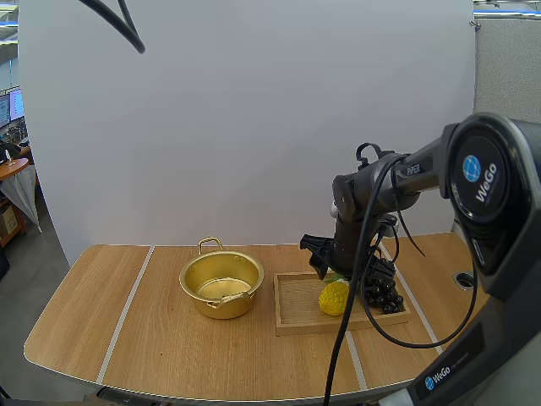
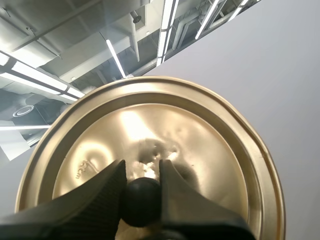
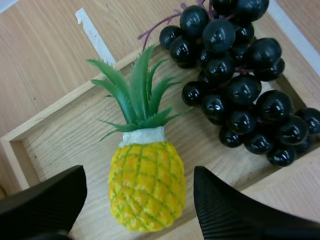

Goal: Open the pot, put the pineapple inside, and close it

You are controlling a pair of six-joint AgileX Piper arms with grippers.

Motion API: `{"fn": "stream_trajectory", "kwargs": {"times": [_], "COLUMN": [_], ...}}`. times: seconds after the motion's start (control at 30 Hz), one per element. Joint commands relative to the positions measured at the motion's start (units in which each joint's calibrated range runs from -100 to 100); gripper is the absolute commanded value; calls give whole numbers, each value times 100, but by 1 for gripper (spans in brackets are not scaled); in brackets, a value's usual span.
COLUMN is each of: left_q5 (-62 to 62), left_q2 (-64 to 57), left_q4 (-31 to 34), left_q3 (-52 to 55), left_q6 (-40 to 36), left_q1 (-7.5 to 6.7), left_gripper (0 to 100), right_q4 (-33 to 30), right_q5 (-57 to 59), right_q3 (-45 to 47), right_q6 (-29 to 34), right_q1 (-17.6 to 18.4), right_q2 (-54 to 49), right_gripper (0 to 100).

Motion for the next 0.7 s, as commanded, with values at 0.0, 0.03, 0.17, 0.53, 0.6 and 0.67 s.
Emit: {"fn": "stream_trajectory", "kwargs": {"times": [0.0,0.03,0.17,0.53,0.6,0.67], "left_q5": [-220,-220,-220,-220,-220,-220], "left_q2": [-30,-30,-30,-30,-30,-30], "left_q4": [1,1,1,1,1,1], "left_q3": [-44,-44,-44,-44,-44,-44], "left_q6": [-60,-60,-60,-60,-60,-60], "left_q1": [-17,-17,-17,-17,-17,-17], "left_gripper": [0,0,0,0,0,0], "right_q4": [-80,-80,-80,-80,-80,-80], "right_q5": [-473,-515,-665,-935,-935,-935], "right_q3": [-29,-29,-29,-29,-29,-29], "right_q6": [179,179,191,191,191,191], "right_q1": [12,12,12,12,12,12], "right_q2": [336,391,639,1174,1267,1296], "right_gripper": [100,100,100,100,100,100]}}
